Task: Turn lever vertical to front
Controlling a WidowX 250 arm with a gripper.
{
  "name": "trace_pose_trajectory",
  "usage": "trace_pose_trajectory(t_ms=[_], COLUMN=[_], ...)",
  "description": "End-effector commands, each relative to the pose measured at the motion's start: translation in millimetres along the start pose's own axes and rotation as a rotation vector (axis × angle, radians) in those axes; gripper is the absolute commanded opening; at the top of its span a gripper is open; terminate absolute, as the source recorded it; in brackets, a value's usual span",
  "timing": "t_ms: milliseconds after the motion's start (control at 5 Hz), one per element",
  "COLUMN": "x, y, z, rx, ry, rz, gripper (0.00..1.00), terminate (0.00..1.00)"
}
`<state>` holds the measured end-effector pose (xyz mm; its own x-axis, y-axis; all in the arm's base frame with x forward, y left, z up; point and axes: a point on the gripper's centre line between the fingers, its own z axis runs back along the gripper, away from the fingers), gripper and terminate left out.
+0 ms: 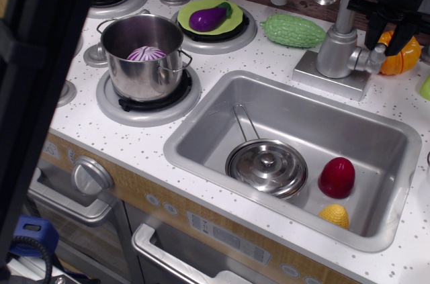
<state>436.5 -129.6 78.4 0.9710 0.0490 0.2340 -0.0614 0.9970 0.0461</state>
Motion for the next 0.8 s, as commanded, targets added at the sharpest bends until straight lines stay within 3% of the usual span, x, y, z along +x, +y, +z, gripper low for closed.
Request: trace_pose_trajectory(t_ms=[0, 400, 600], x=[-10, -15, -8], y=[-4, -6, -3], z=[-1, -13, 2], rx=[-0.074, -0.095, -0.061], ry=[-0.002, -0.016, 0.042], rz=[0.061, 0.068, 0.026], gripper=[0.0, 0.0, 1.0], terminate=[0.0, 0.0, 0.0])
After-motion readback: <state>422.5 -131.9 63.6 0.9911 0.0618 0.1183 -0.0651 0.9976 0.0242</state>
